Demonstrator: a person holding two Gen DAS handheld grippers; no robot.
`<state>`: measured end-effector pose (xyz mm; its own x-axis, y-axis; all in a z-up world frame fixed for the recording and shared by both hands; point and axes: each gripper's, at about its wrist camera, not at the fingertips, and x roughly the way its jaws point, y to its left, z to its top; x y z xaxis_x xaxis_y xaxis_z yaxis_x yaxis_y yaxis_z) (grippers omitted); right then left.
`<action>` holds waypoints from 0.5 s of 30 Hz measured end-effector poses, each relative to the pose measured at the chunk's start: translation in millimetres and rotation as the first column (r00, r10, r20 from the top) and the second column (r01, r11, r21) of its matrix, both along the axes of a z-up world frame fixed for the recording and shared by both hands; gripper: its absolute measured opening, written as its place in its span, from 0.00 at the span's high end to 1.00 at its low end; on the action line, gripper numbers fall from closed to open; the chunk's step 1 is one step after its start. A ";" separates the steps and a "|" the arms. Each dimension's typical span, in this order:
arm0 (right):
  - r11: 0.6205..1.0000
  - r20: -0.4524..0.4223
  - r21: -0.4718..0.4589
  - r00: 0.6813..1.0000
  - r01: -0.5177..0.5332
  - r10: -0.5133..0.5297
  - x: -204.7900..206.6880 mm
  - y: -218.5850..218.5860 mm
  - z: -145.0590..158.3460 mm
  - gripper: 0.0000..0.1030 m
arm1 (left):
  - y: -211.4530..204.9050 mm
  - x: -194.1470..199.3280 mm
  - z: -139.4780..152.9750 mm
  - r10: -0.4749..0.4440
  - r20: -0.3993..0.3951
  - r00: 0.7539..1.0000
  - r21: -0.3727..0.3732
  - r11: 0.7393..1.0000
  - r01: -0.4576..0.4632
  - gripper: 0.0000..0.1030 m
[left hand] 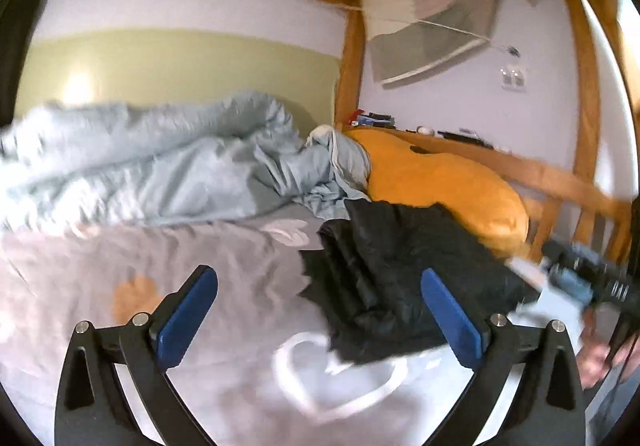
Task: Fold large clothes
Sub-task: 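Lower the jacket bundle onto the sheet and open both grippers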
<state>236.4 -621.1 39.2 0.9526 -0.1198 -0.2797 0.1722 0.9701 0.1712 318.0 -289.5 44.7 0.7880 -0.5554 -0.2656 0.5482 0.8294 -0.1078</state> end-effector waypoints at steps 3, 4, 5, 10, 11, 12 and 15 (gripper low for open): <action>1.000 0.019 -0.025 1.000 -0.004 0.005 -7.3 27.2 -0.2 0.01 | 22.5 -27.4 -6.8 0.085 0.073 0.994 0.060 0.994 -0.089 0.00; 0.999 0.024 -0.035 1.000 -0.013 0.014 -9.0 35.5 -0.7 0.01 | 30.8 -35.5 -11.9 0.103 0.075 0.992 0.067 0.992 -0.108 0.00; 0.999 0.028 -0.043 0.999 -0.027 0.028 -8.7 43.9 -2.0 0.01 | 37.6 -43.1 -16.1 0.121 0.077 0.990 0.072 0.989 -0.126 0.00; 0.994 0.018 -0.081 0.997 -0.072 0.073 -7.1 75.8 -19.7 0.00 | 55.3 -71.4 -35.2 0.198 0.126 0.972 0.088 0.974 -0.210 0.00; 0.995 0.027 -0.084 0.998 -0.060 0.062 -8.0 79.4 -23.0 0.01 | 58.0 -75.8 -37.8 0.212 0.137 0.968 0.086 0.971 -0.225 0.00; 0.995 0.032 -0.091 0.998 -0.045 0.048 -7.2 82.4 -27.3 0.00 | 60.6 -78.5 -41.2 0.232 0.152 0.961 0.084 0.965 -0.247 0.00; 0.992 0.037 -0.120 0.999 -0.027 0.032 -4.9 87.4 -39.2 0.01 | 70.3 -78.8 -48.7 0.275 0.138 0.952 0.067 0.956 -0.286 0.00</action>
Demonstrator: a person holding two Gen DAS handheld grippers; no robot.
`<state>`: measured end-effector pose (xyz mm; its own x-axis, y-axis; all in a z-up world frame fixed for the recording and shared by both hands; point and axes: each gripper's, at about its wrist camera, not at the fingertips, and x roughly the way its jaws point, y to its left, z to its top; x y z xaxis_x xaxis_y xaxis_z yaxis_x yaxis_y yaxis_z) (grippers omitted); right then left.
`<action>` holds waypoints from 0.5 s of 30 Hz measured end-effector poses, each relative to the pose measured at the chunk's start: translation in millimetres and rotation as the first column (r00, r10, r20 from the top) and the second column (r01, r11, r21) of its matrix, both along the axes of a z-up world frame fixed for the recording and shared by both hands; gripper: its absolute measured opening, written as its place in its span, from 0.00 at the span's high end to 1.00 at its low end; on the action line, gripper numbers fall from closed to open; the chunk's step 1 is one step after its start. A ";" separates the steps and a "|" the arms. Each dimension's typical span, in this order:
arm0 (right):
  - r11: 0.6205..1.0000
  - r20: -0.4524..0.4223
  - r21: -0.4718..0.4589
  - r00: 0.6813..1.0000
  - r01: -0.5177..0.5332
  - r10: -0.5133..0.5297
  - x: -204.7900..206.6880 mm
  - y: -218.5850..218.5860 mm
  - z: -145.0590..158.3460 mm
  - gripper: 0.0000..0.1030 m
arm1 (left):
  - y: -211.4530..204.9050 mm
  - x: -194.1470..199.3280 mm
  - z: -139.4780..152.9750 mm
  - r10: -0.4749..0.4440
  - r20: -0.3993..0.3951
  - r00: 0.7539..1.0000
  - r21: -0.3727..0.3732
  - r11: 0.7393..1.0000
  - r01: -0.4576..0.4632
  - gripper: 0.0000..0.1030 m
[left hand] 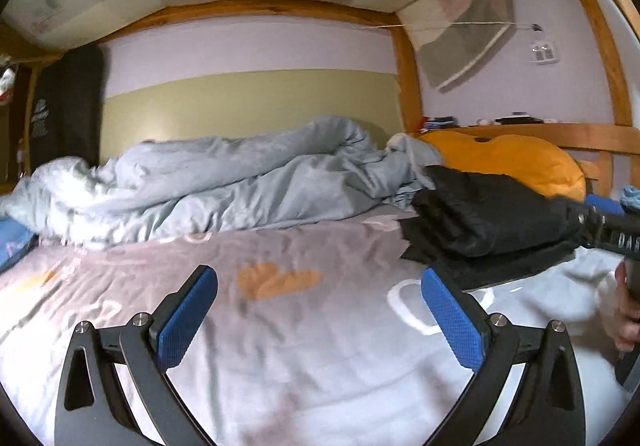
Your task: Fold large clothes
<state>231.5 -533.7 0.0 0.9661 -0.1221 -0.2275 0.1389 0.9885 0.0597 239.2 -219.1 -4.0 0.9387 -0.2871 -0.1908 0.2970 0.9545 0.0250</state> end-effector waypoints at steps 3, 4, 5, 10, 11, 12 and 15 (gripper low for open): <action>1.000 -0.014 -0.012 1.000 0.005 -0.005 2.9 2.6 -5.5 0.01 | 15.1 2.6 -2.1 0.040 -0.013 0.999 -0.059 0.997 -0.041 0.00; 1.000 -0.014 -0.006 1.000 0.012 -0.012 2.8 0.8 -5.9 0.01 | 17.1 4.0 -2.5 0.047 -0.018 0.999 -0.070 0.996 -0.049 0.00; 1.000 -0.011 -0.001 1.000 0.021 -0.021 1.8 -1.0 -6.1 0.01 | 18.3 4.9 -3.3 0.047 -0.022 0.999 -0.075 0.996 -0.049 0.00; 1.000 -0.018 -0.013 1.000 0.021 -0.021 1.5 0.7 -10.0 0.00 | 14.0 6.6 -4.2 0.043 -0.026 0.999 -0.057 0.997 -0.044 0.00; 0.999 -0.017 -0.027 1.000 0.018 -0.019 1.4 3.8 -10.3 0.00 | 13.9 6.4 -4.0 0.046 -0.026 0.999 -0.058 0.997 -0.047 0.00; 0.999 -0.016 -0.044 1.000 0.017 -0.018 1.0 7.3 -10.5 0.00 | 14.6 7.2 -4.2 0.049 -0.030 0.998 -0.062 0.997 -0.051 0.00; 0.996 -0.010 -0.089 1.000 0.005 -0.006 -0.8 17.2 -11.1 0.01 | 15.3 9.4 -4.9 0.052 -0.044 0.998 -0.070 0.996 -0.055 0.00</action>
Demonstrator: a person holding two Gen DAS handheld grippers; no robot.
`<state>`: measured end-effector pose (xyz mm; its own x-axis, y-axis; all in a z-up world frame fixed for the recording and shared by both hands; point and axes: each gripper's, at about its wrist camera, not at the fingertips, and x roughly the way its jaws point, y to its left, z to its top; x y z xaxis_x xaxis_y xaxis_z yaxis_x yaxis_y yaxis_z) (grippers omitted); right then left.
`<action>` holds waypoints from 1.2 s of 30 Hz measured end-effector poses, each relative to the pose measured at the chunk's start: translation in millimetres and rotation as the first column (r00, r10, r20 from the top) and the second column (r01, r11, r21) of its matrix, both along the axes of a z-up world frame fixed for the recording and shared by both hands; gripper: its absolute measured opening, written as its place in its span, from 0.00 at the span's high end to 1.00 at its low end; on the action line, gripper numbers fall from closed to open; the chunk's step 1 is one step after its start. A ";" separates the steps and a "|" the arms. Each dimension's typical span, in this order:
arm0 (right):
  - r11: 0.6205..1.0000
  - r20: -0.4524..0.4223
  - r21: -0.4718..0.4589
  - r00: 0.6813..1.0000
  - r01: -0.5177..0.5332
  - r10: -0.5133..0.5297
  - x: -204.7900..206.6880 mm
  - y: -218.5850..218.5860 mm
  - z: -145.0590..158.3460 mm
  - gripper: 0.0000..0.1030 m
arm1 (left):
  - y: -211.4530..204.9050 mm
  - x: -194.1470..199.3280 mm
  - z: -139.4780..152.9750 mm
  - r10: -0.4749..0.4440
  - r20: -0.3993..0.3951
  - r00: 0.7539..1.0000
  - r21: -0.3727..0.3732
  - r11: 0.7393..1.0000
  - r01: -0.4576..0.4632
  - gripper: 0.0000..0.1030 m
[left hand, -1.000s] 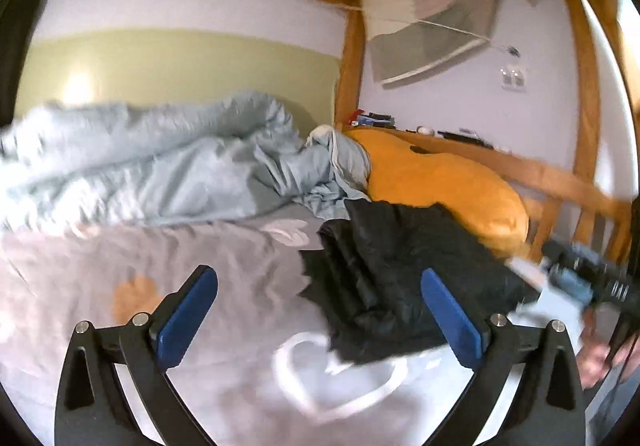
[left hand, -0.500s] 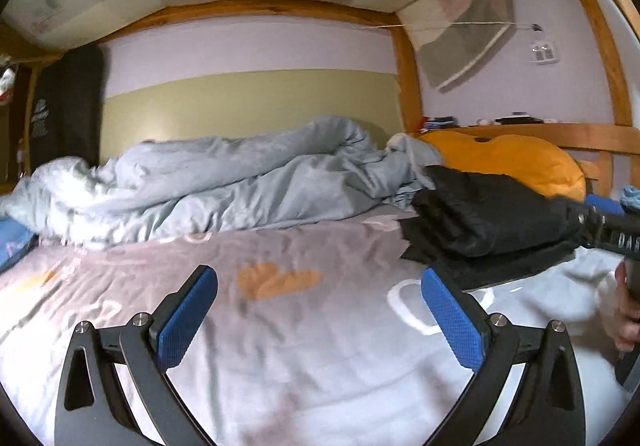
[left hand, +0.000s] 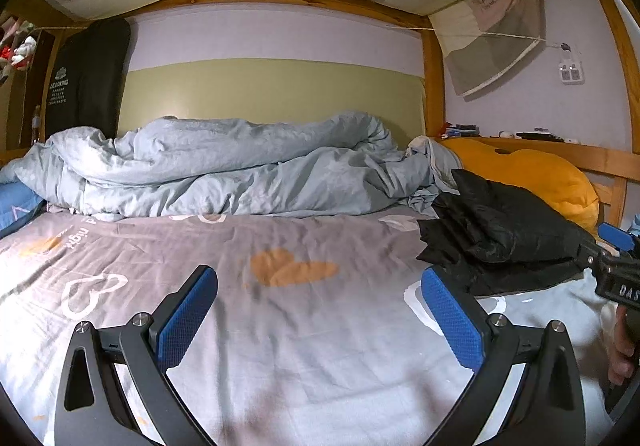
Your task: Fold large clothes
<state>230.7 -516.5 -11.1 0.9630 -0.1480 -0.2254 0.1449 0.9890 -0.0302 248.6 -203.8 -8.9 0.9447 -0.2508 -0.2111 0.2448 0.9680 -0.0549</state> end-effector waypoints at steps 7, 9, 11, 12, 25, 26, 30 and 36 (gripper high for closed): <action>0.999 -0.017 -0.041 1.000 -0.026 0.025 2.2 9.9 -1.9 0.01 | 3.4 -1.4 0.3 -0.005 0.011 1.000 -0.009 1.000 0.005 0.00; 0.998 -0.015 -0.051 1.000 -0.025 0.024 1.6 11.9 -1.8 0.01 | 3.3 -2.5 1.2 -0.006 0.016 1.000 -0.006 1.000 0.006 0.00; 0.998 -0.012 -0.055 1.000 -0.026 0.025 1.1 12.5 -1.9 0.00 | 2.6 -2.4 1.0 -0.005 0.013 1.000 -0.003 1.000 0.005 0.00; 0.998 -0.012 -0.054 1.000 -0.026 0.025 1.1 12.3 -2.0 0.01 | 2.7 -1.9 0.9 -0.001 0.007 1.000 -0.001 1.000 0.001 0.00; 0.997 -0.009 -0.073 0.999 -0.036 0.036 -2.3 19.4 -1.7 0.01 | 5.4 -0.8 2.3 0.005 0.000 1.000 -0.006 1.000 -0.005 0.00; 0.997 -0.009 -0.074 0.999 -0.037 0.036 -2.2 19.1 -1.7 0.00 | 4.8 -1.5 2.0 0.005 0.000 1.000 -0.006 1.000 -0.005 0.00; 0.997 -0.009 -0.073 0.999 -0.036 0.036 -2.3 19.3 -1.3 0.00 | 4.8 -1.7 2.1 0.004 0.001 1.000 -0.005 1.000 -0.004 0.00; 0.997 -0.009 -0.071 0.999 -0.036 0.036 -2.4 19.5 -1.4 0.00 | 4.5 -2.0 1.7 0.001 0.004 1.000 -0.004 1.000 -0.001 0.00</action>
